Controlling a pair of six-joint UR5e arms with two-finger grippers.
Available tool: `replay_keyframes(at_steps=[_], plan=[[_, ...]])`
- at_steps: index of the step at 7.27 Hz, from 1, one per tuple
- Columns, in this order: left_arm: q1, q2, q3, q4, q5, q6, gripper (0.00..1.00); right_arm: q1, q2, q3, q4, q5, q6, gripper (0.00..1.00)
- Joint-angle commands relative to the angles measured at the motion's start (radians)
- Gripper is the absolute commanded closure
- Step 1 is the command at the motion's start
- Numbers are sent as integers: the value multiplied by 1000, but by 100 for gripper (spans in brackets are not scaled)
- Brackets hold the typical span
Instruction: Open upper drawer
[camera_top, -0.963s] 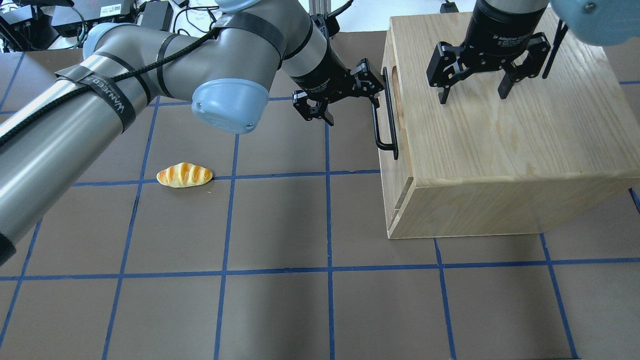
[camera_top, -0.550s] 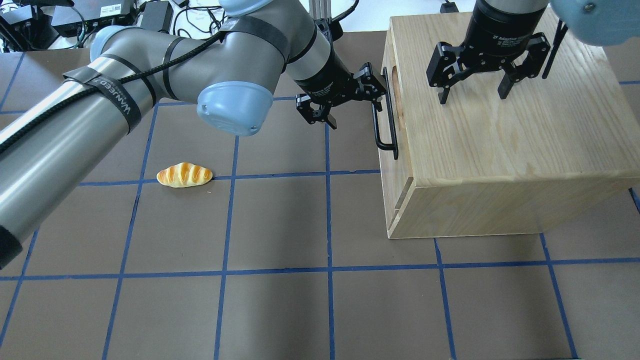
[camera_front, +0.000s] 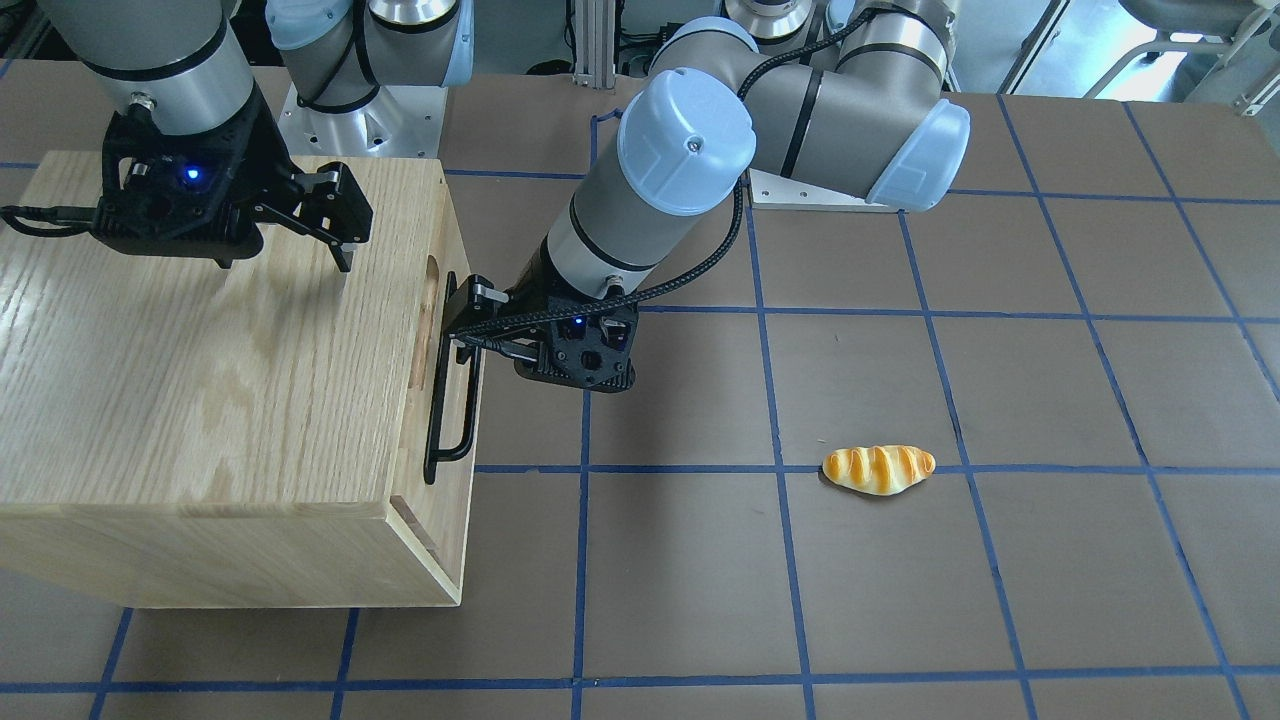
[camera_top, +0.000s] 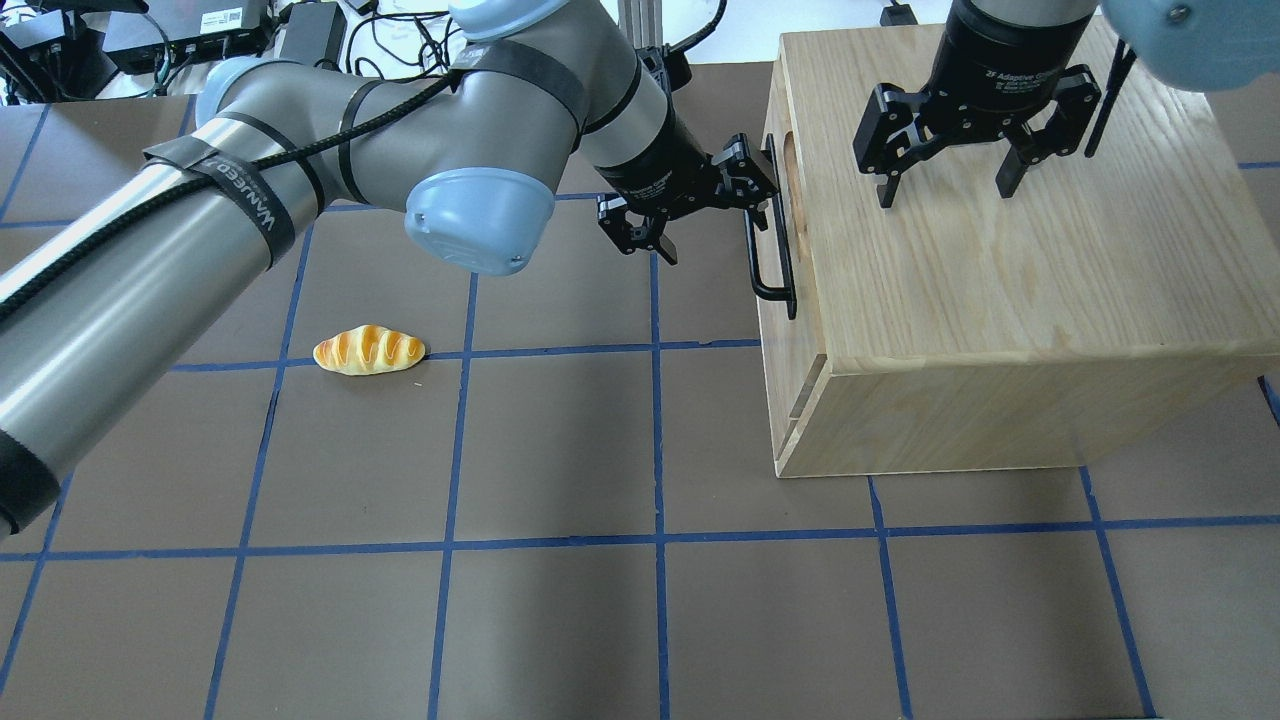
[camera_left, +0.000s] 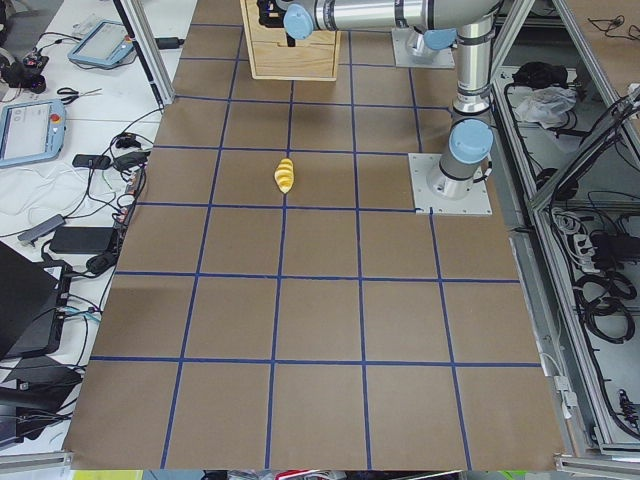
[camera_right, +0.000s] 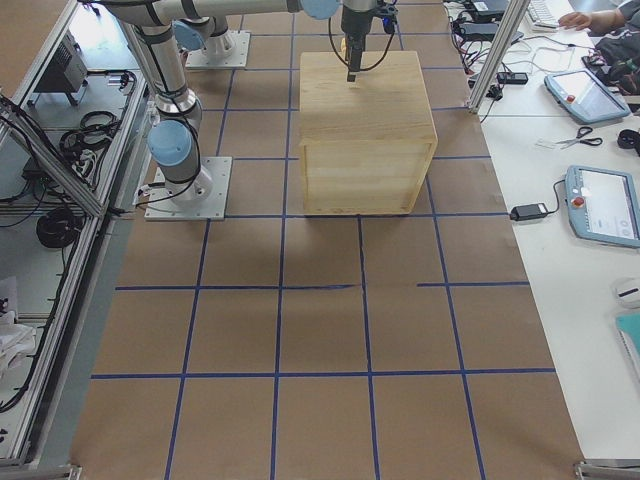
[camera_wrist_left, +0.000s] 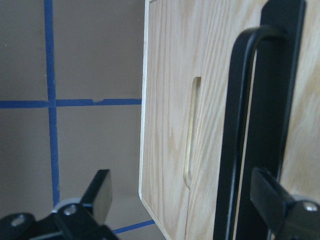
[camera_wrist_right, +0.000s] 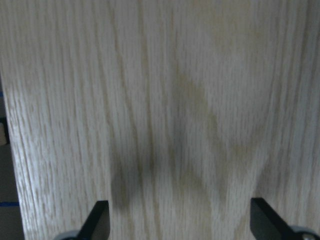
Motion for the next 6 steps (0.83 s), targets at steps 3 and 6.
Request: replay_keyframes(at_steps=[3,6], plan=[[-12,-7,-4,20,9,21,0,-1,0,0,0,0,1,0],[-9,-7,-8,17,19,61,0,1,0,0,0,0,-1,0]])
